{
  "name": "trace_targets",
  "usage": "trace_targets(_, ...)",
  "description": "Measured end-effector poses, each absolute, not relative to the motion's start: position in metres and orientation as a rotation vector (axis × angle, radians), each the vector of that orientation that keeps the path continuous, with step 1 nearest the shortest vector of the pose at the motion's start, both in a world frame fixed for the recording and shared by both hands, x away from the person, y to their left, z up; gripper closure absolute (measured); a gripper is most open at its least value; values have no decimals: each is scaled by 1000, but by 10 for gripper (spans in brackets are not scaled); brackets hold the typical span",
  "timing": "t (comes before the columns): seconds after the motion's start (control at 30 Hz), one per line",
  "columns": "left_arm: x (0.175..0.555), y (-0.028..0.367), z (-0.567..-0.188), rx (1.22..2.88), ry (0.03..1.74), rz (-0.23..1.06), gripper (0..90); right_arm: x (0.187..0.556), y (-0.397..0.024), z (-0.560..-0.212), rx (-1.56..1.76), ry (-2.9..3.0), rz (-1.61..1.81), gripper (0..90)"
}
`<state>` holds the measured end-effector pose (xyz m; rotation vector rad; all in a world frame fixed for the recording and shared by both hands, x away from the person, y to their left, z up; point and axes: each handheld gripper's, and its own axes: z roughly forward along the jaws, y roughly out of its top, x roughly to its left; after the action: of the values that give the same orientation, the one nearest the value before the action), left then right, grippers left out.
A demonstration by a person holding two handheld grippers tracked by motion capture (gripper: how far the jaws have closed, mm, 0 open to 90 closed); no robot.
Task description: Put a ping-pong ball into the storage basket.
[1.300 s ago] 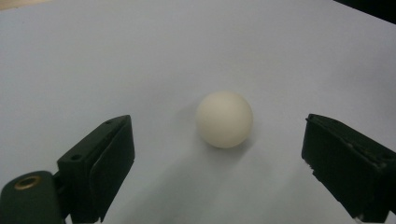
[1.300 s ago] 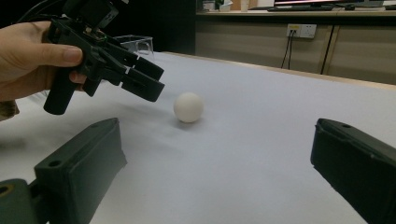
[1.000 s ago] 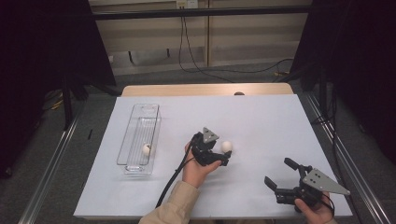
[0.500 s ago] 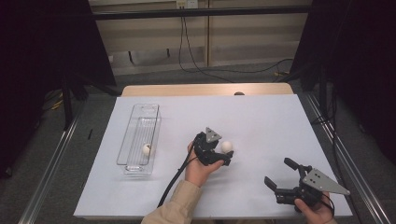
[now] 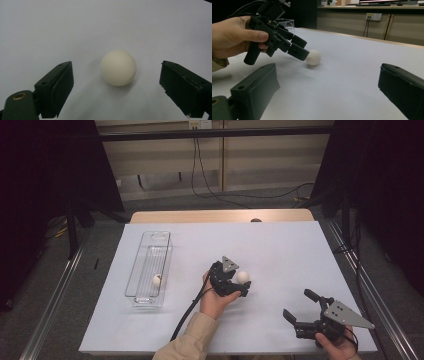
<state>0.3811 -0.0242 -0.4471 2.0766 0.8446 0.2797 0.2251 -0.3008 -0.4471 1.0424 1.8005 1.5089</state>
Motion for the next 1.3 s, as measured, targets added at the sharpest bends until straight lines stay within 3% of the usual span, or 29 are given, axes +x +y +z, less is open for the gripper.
trace_targets(1.3,390,-32,-459,2127,828,262,324,225,-302,-447,1046,1798,1508,19)
